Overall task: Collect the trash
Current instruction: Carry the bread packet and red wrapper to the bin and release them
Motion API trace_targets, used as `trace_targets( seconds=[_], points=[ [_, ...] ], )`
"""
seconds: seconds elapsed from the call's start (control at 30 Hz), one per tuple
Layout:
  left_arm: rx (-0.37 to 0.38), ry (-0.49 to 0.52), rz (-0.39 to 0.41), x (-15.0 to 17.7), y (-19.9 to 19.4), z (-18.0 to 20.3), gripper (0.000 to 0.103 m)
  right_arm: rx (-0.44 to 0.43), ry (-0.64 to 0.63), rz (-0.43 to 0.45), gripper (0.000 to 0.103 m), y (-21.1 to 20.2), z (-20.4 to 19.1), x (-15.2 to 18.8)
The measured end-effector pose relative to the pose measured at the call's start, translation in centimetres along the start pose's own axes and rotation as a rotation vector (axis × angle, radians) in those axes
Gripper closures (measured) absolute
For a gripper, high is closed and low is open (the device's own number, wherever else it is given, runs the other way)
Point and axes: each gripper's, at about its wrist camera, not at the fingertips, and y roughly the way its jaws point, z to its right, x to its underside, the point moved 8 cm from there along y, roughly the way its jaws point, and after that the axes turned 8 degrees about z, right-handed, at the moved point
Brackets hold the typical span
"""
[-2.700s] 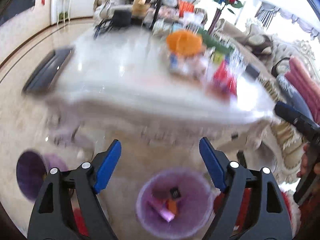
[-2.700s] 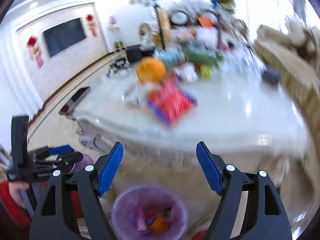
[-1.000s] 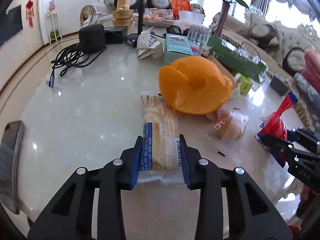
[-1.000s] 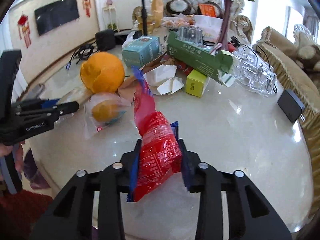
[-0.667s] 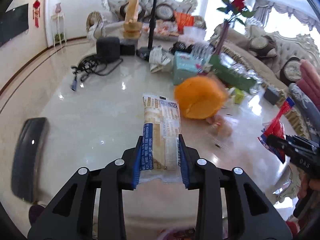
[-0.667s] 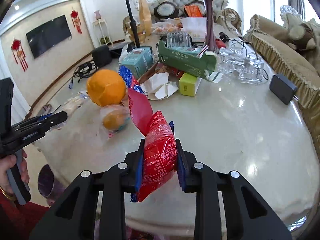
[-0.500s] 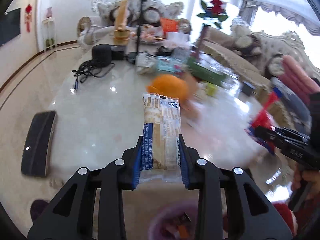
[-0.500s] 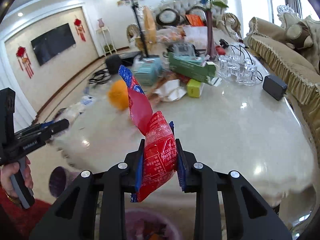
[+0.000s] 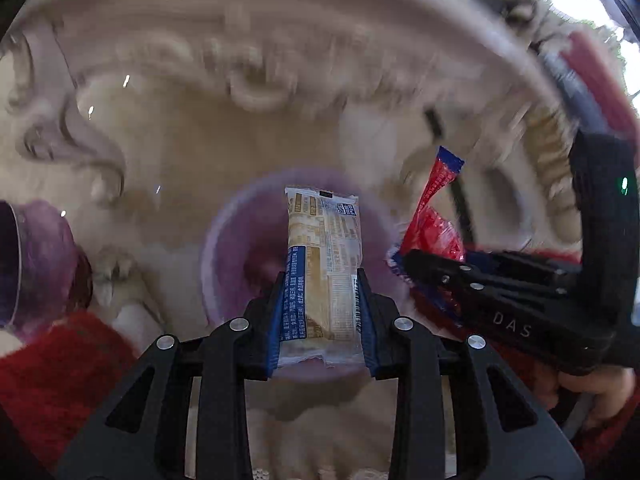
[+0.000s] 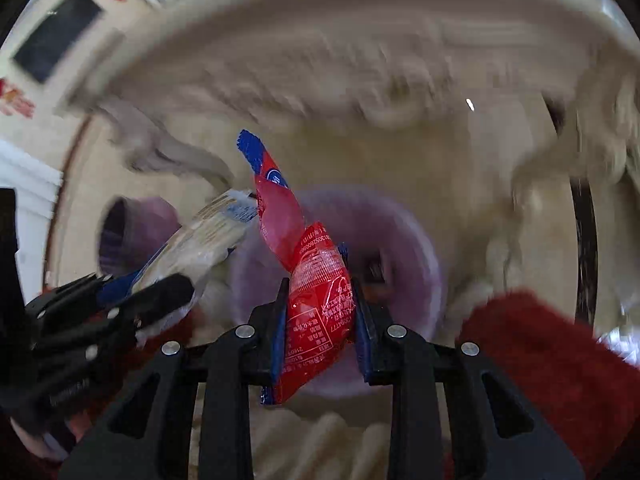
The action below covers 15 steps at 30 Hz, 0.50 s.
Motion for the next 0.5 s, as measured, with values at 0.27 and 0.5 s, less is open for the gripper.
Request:
trace_targets(
  seconds=[0.27,0.5],
  points=[
    [-0.044,0.001,-0.129,2.8,4.0,-1.1,0.041,0.023,0.071,-0.121,0.071,4.1,1.5,2.0],
    [-0.019,-0.027,-0.117,2.7,3.7,-1.7,0.033,0.036,0.041,-0.11,0.041,4.3,1.1,2.0]
  ],
)
